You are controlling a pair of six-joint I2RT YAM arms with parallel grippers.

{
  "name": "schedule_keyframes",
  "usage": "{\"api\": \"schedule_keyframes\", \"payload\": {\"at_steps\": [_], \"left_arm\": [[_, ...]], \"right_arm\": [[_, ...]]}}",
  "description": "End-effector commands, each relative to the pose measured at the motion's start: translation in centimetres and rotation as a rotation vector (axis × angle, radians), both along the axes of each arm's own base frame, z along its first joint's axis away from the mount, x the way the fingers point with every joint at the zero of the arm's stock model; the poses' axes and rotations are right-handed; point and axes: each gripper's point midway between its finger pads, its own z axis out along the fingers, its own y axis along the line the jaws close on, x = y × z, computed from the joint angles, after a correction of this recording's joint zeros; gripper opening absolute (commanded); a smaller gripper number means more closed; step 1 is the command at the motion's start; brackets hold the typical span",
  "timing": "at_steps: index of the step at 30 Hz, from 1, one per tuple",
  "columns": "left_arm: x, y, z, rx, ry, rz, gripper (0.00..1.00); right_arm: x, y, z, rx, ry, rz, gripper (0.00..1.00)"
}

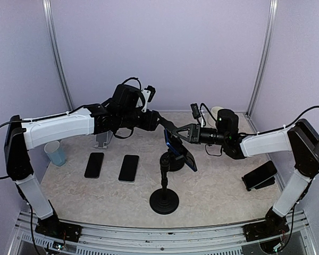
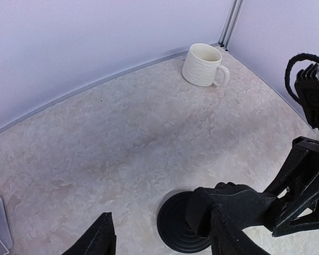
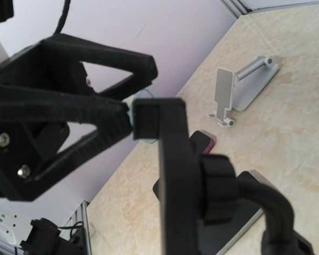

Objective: Remove the phone from the phone stand

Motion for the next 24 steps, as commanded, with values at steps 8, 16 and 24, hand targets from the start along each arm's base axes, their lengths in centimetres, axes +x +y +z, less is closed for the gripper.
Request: {"api": "schedule_keyframes", "payload": {"at_steps": [8,16,24], "left_arm": [[-0.2,-2.4,-0.3,0.061,-0.016,-0.085,0.55],[0.2,-2.3,-1.0,0.085,-0.009,-0.073,0.38],[0.5,-2.6,-0.8,0.084,-0.014,-0.075,0.15]], "right_arm": [[0.0,-0.1,1.2,0.020,-0.042,0.013,0.00],[0.0,-0.2,1.3,0.017,-0.043,0.010,0.00],[0.1,-0.3,1.2,0.016,-0.038,0.008,0.00]]}}
